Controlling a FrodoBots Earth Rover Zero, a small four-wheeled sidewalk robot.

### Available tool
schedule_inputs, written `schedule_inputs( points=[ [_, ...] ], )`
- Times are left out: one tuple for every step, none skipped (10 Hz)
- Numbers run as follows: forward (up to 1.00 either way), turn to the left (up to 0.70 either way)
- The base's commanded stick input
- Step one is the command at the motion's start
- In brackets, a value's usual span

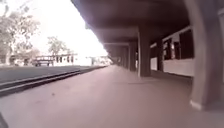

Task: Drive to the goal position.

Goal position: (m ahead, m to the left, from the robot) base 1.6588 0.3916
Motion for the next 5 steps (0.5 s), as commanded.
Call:
schedule_inputs(
  points=[
    [0.85, 0.0],
    [0.85, 0.0],
    [0.85, 0.0],
    [0.85, 0.0],
    [0.85, 0.0]
  ],
)
